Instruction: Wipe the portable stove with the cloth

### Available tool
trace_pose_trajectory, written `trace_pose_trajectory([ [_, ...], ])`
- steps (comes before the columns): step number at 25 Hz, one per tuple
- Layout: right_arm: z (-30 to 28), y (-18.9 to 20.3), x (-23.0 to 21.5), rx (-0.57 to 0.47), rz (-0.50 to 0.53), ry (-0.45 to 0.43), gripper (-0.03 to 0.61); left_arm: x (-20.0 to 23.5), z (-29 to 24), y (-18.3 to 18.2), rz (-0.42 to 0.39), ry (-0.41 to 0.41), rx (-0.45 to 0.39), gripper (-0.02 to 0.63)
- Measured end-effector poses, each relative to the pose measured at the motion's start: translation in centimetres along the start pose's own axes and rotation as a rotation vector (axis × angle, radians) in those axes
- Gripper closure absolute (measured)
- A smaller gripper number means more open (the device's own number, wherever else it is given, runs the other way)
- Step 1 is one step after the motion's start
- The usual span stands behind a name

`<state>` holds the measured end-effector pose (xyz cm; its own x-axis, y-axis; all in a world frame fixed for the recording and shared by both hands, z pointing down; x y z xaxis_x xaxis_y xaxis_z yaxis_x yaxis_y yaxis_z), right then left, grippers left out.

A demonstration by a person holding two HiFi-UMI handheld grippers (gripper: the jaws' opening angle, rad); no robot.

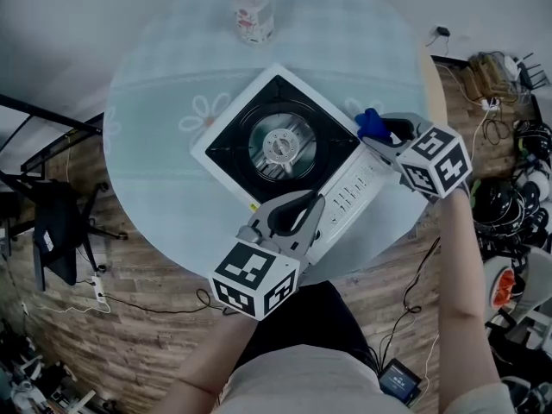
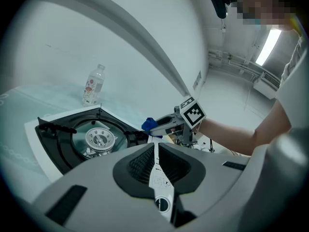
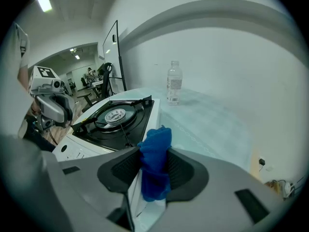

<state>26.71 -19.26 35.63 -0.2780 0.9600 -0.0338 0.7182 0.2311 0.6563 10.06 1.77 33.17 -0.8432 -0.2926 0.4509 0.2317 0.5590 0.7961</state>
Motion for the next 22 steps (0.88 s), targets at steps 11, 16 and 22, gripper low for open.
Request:
trace_pose_trajectory([
  [11, 1.6, 1.2, 2.2, -0.009, 0.177, 0.166, 0.416, -0.9, 0.4, 1.4, 0.012, -0.007, -0.011, 0.572],
  [16, 2.5, 2.9, 3.1, 0.014, 0.19, 0.224, 0.457, -1.0, 0.8, 1.5, 0.01, -0.016, -0.022, 0.572],
  [22, 2.6, 3.6, 3.9, -0.048, 0.201, 0.277, 0.503, -1.7, 1.1, 2.0, 0.008, -0.017, -0.022, 0.572],
])
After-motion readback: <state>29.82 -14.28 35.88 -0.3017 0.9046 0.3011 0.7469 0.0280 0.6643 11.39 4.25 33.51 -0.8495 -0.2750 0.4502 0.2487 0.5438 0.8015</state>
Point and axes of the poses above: the fingertips, and each gripper's own axes: z backward along the fingers, x to its left, y out of its underside, the point moved 10 cm from there along z, backward along the fingers, and after that the axes turned 1 degree about -z, right-handed, at the moved point
